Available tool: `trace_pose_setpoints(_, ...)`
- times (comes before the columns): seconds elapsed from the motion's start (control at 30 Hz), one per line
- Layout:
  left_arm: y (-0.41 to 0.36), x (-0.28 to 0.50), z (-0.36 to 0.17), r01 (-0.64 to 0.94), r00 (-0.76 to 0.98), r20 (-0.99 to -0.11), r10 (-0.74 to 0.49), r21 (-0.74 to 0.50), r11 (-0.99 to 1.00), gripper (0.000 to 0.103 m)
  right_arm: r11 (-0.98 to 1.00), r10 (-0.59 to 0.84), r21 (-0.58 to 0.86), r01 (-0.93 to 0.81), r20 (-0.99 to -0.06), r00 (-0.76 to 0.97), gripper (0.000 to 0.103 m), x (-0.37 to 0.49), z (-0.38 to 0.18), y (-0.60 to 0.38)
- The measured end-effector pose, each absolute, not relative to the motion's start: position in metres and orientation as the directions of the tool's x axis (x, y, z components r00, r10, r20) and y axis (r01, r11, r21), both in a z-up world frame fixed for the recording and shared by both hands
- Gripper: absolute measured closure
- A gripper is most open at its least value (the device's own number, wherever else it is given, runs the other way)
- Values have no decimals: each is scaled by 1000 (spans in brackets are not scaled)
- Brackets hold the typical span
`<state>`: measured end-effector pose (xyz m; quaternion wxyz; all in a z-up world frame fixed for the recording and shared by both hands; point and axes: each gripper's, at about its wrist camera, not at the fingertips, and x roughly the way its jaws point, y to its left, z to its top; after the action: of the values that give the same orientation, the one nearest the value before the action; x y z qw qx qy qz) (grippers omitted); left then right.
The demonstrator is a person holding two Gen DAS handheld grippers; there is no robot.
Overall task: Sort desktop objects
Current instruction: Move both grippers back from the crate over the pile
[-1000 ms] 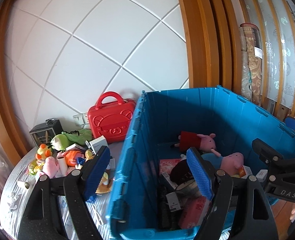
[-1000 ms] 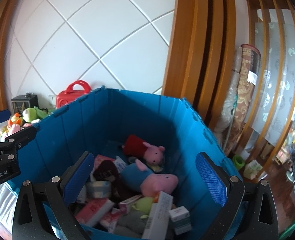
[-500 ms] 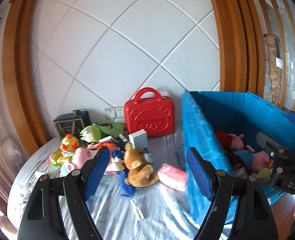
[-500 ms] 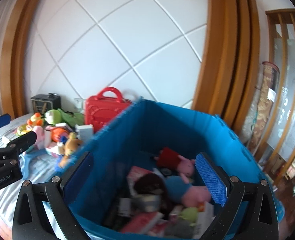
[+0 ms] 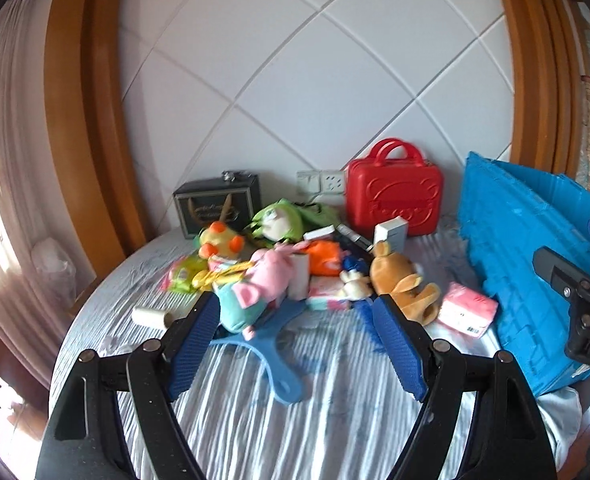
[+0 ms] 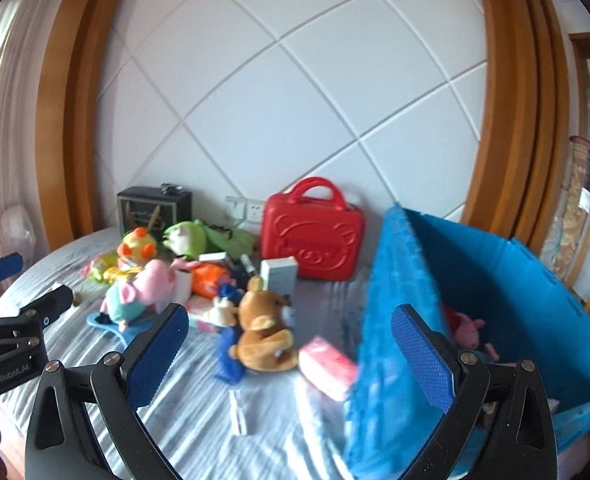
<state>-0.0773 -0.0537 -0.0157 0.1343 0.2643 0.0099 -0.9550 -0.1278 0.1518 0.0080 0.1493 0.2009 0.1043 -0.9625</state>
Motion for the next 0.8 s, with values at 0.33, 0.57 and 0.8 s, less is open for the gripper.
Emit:
trace_pose_setpoints(0.33, -128, -86, -54, 375, -735, -602, -313, 25, -927, 24, -894, -259, -183, 409, -532, -806, 0, -156, -27, 75)
trace_pose_setpoints(0.57, -183, -95, -77, 512, -624, -655, -426, 69, -856, 24, -855, -346, -117, 505, -596, -724, 0, -203, -62, 41)
trace_pose_setpoints(0.8, -243, -95, -108, 595, -538, -715, -447, 53, -802, 24, -846, -360, -52, 530, -676, -642, 0, -245, -100, 12)
